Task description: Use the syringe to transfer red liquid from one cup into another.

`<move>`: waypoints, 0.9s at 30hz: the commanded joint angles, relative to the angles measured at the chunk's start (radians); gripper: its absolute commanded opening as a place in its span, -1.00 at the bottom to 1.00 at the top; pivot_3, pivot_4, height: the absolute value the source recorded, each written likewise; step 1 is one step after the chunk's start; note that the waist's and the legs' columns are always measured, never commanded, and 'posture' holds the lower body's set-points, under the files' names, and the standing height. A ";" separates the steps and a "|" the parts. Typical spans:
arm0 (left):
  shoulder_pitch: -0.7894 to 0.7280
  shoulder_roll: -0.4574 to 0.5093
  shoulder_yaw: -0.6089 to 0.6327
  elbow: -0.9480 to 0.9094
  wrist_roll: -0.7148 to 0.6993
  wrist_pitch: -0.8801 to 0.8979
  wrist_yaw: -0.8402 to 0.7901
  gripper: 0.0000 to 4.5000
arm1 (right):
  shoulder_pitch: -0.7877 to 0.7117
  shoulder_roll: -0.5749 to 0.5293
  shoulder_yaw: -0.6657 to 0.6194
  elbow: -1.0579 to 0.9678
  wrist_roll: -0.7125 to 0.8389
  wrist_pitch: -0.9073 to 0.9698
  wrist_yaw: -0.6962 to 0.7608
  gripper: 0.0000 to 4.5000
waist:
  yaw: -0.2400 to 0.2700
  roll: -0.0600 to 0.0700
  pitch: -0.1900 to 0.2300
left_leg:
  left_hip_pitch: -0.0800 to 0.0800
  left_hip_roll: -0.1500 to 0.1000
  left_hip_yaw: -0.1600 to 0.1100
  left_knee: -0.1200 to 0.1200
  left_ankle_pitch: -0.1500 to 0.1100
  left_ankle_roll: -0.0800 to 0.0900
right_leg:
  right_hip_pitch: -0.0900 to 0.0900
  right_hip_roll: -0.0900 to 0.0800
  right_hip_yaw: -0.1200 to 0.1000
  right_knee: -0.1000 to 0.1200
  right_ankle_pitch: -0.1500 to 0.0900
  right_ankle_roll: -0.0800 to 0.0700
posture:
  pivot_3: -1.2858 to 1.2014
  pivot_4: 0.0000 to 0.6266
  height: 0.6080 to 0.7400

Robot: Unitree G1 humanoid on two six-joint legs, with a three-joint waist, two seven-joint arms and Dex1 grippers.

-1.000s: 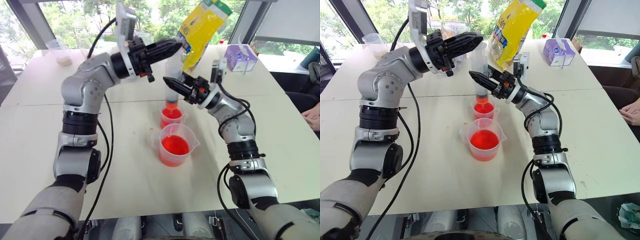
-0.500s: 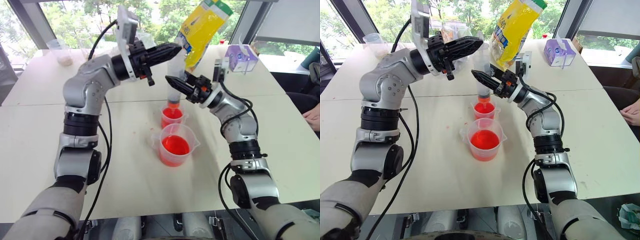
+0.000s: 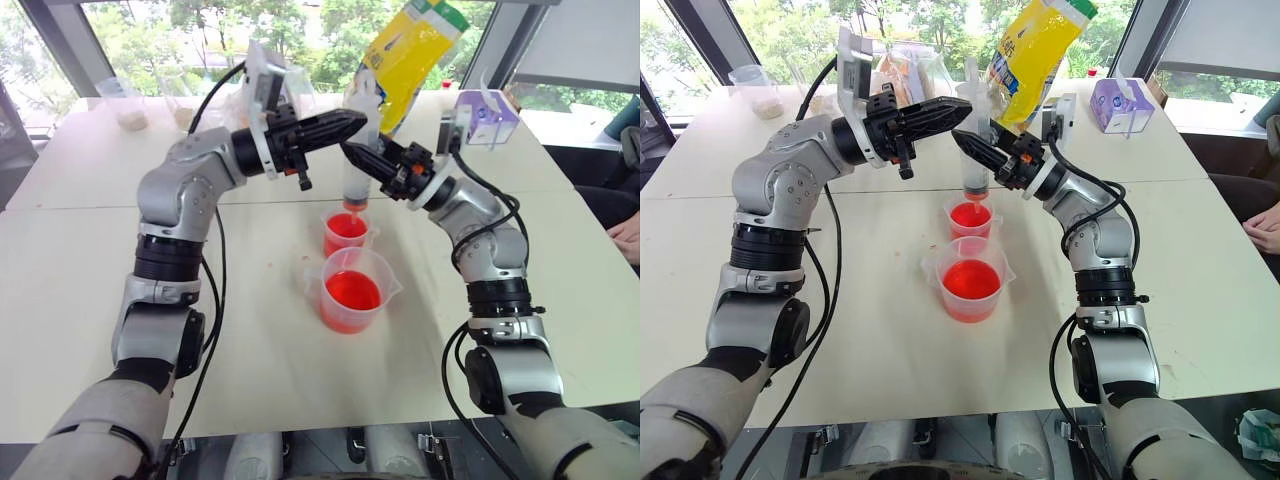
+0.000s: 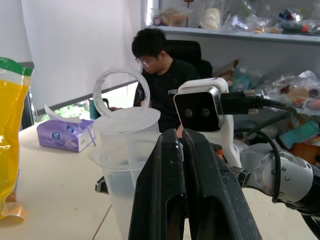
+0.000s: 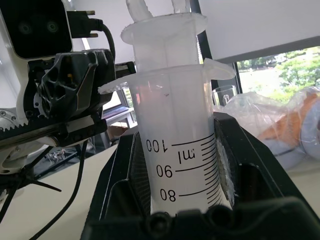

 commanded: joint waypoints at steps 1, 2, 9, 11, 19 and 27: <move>0.014 -0.007 -0.050 -0.011 0.017 0.024 -0.010 -0.96 | -0.088 0.008 -0.026 -0.098 0.052 -0.015 0.000 -0.39 | 0.000 0.000 0.000 | 0.000 0.000 0.000 0.000 0.000 0.000 | 0.000 0.000 0.000 0.000 0.000 0.000 | 0.03 -0.52 1.00; 0.015 -0.008 -0.051 -0.011 0.017 0.024 -0.010 -0.96 | -0.090 0.008 -0.027 -0.098 0.052 -0.014 -0.001 -0.39 | -0.001 0.000 0.000 | 0.000 0.000 0.000 0.000 0.000 0.000 | 0.000 0.000 0.000 0.000 0.000 0.000 | 0.03 -0.52 1.00; 0.012 -0.007 -0.048 -0.013 0.016 0.029 -0.010 -0.96 | -0.090 0.014 -0.027 -0.106 0.056 -0.003 -0.002 -0.39 | -0.001 0.000 0.000 | 0.000 0.000 0.000 0.000 0.000 0.000 | 0.000 0.000 0.000 0.000 0.000 0.000 | 0.03 -0.52 1.00; 0.003 -0.007 -0.037 -0.017 0.009 0.029 -0.006 -0.96 | -0.083 0.017 -0.023 -0.109 0.055 -0.001 -0.001 -0.39 | -0.001 0.000 0.000 | 0.000 0.000 0.000 0.000 0.000 0.000 | 0.000 0.000 0.000 0.000 0.000 0.000 | 0.03 -0.52 1.00; -0.014 0.021 0.019 -0.070 -0.052 0.069 -0.006 -0.96 | -0.054 0.024 -0.016 -0.097 0.048 0.002 0.001 -0.39 | -0.001 0.000 0.000 | 0.000 0.000 0.000 0.000 0.000 0.000 | 0.000 0.000 0.000 0.000 0.000 0.000 | 0.03 -0.52 1.00; -0.009 0.096 0.064 -0.153 -0.147 0.166 -0.021 -0.60 | -0.036 0.026 -0.012 -0.081 0.040 -0.003 0.005 -0.39 | -0.002 0.000 0.000 | 0.000 0.000 0.000 0.000 0.000 0.000 | 0.000 0.000 0.000 0.000 0.000 0.000 | 0.03 -0.52 1.00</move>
